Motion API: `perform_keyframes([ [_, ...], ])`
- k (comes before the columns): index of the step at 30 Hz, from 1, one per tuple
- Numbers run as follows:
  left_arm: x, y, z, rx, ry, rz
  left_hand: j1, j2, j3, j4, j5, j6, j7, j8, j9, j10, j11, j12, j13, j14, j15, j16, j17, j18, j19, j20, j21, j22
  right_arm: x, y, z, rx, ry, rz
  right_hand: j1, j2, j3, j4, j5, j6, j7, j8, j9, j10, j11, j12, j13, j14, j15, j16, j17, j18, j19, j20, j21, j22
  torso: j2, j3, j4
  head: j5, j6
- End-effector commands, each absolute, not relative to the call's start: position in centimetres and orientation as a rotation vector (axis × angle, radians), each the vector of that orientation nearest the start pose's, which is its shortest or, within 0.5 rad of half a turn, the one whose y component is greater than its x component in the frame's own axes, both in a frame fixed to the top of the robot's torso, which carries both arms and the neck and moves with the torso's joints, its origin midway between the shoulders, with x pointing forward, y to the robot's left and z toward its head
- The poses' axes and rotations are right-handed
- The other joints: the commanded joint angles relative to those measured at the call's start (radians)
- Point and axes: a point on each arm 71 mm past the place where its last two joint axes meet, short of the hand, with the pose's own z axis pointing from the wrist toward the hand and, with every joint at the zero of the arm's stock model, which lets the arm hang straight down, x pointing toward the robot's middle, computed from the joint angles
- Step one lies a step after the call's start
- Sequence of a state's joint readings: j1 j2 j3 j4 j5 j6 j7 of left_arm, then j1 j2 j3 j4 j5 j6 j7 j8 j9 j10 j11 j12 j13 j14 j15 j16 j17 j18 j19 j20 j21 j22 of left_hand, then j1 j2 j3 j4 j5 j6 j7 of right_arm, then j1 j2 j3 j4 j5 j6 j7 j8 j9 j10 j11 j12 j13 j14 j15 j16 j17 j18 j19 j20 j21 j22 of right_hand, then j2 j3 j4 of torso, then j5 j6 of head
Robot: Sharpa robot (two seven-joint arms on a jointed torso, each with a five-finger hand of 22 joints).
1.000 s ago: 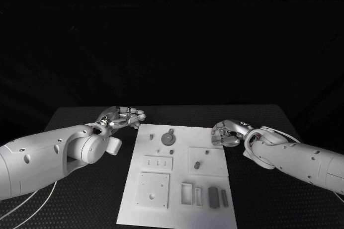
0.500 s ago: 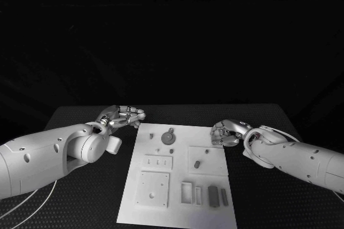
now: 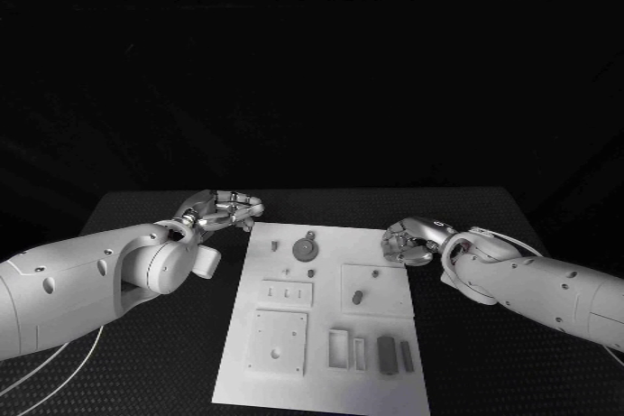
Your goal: Assemble the parts on the task board
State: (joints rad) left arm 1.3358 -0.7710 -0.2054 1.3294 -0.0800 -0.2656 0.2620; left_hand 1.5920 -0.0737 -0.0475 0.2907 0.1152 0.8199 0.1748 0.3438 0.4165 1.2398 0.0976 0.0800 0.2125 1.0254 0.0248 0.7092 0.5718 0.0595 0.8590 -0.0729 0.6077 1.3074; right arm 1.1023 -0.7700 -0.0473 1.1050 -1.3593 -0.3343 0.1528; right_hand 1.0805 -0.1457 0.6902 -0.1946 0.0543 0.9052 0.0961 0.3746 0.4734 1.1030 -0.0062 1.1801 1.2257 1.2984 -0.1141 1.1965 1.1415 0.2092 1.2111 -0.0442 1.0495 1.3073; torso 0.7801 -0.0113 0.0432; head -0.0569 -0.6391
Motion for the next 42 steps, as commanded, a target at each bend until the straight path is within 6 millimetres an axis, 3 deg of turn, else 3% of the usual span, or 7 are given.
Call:
perform_keyframes([
  [1,52.7,23.1,-18.5,-1.004,1.591,-1.329,-0.008,-0.002,0.001,0.000,-0.004,0.001,0.004,-0.005,0.001,0.006,0.001,-0.007,0.001,-0.006,0.003,-0.005,0.000,0.012,-0.008,0.001,0.004,0.011,52.3,-28.7,-25.7,-0.076,1.729,0.547,-0.002,0.013,0.008,0.003,-0.006,0.125,-0.006,0.005,0.002,-0.001,-0.011,0.005,0.003,-0.001,-0.006,-0.001,0.001,0.053,0.005,0.001,0.005,0.017,0.000,-0.0002,0.0001,0.001,-0.001],
  [9,52.7,23.1,-18.5,-1.004,1.591,-1.328,-0.008,-0.002,0.001,0.000,-0.004,0.001,0.004,-0.005,0.002,0.006,0.001,-0.007,0.001,-0.006,0.003,-0.005,0.000,0.012,-0.008,0.001,0.004,0.011,52.3,-28.9,-25.4,-0.054,1.689,0.531,-0.010,0.043,0.019,0.004,-0.006,0.129,-0.009,0.012,0.009,0.029,-0.014,0.029,0.024,0.001,-0.008,0.000,0.003,0.053,0.006,0.001,0.008,0.017,-0.001,-0.0004,0.0005,0.002,-0.002],
  [28,52.5,22.8,-18.7,-0.973,1.656,-1.299,-0.035,0.007,-0.001,0.002,-0.007,0.020,-0.007,0.001,0.010,0.018,-0.004,-0.004,0.009,-0.006,0.004,-0.005,0.000,0.012,-0.009,0.002,0.006,0.011,51.5,-27.5,-23.9,-0.041,1.631,0.530,-0.012,0.045,0.033,-0.014,-0.006,0.135,-0.014,0.024,0.019,0.063,-0.020,0.057,0.047,0.006,-0.013,0.000,0.003,0.053,0.012,-0.002,0.012,0.015,-0.001,-0.0022,-0.0008,0.004,0.006],
  [32,52.3,22.4,-19.0,-0.932,1.753,-1.278,-0.110,0.011,0.003,0.003,-0.008,0.045,-0.017,0.005,0.017,0.034,-0.012,-0.002,0.020,-0.004,0.002,-0.005,0.001,0.013,-0.008,0.000,0.008,0.011,51.5,-26.0,-22.4,-0.081,1.625,0.519,-0.012,0.044,0.035,-0.017,-0.006,0.135,-0.014,0.025,0.020,0.064,-0.020,0.057,0.047,0.007,-0.014,0.000,0.004,0.053,0.013,-0.003,0.012,0.015,-0.003,-0.0020,-0.0014,0.004,0.013],
  [36,52.1,21.7,-19.2,-0.862,1.861,-1.258,-0.281,0.017,0.024,0.003,-0.016,0.075,-0.030,0.005,0.022,0.054,-0.023,0.000,0.033,0.001,-0.004,0.000,0.005,0.019,-0.006,-0.007,0.012,0.010,51.6,-24.0,-21.3,-0.144,1.618,0.502,-0.011,0.041,0.039,-0.020,-0.006,0.135,-0.015,0.026,0.021,0.063,-0.021,0.056,0.046,0.007,-0.014,-0.001,0.003,0.053,0.013,-0.003,0.011,0.014,-0.006,-0.0016,-0.0023,0.009,0.015],
  [38,52.0,21.3,-19.0,-0.826,1.908,-1.250,-0.341,0.018,0.042,0.003,-0.048,0.093,-0.037,0.007,0.025,0.073,-0.032,0.007,0.043,0.006,-0.007,0.006,0.007,0.021,-0.003,-0.009,0.016,0.011,51.4,-22.7,-20.7,-0.172,1.616,0.513,-0.011,0.038,0.043,-0.022,-0.006,0.136,-0.015,0.027,0.022,0.064,-0.021,0.055,0.046,0.008,-0.014,-0.001,0.003,0.053,0.014,-0.003,0.011,0.013,-0.011,-0.0023,-0.0035,0.012,0.015],
  [42,52.0,20.5,-18.6,-0.766,1.984,-1.230,-0.465,0.043,0.043,0.005,-0.063,0.113,-0.046,0.007,0.029,0.093,-0.043,0.013,0.055,0.015,-0.014,0.019,0.015,0.024,0.002,-0.015,0.022,0.013,51.0,-20.2,-19.8,-0.214,1.604,0.533,-0.012,0.037,0.045,-0.022,-0.006,0.136,-0.015,0.028,0.023,0.064,-0.021,0.054,0.045,0.008,-0.014,-0.001,0.003,0.053,0.015,-0.003,0.011,0.013,-0.016,-0.0030,-0.0029,0.016,0.018],
])
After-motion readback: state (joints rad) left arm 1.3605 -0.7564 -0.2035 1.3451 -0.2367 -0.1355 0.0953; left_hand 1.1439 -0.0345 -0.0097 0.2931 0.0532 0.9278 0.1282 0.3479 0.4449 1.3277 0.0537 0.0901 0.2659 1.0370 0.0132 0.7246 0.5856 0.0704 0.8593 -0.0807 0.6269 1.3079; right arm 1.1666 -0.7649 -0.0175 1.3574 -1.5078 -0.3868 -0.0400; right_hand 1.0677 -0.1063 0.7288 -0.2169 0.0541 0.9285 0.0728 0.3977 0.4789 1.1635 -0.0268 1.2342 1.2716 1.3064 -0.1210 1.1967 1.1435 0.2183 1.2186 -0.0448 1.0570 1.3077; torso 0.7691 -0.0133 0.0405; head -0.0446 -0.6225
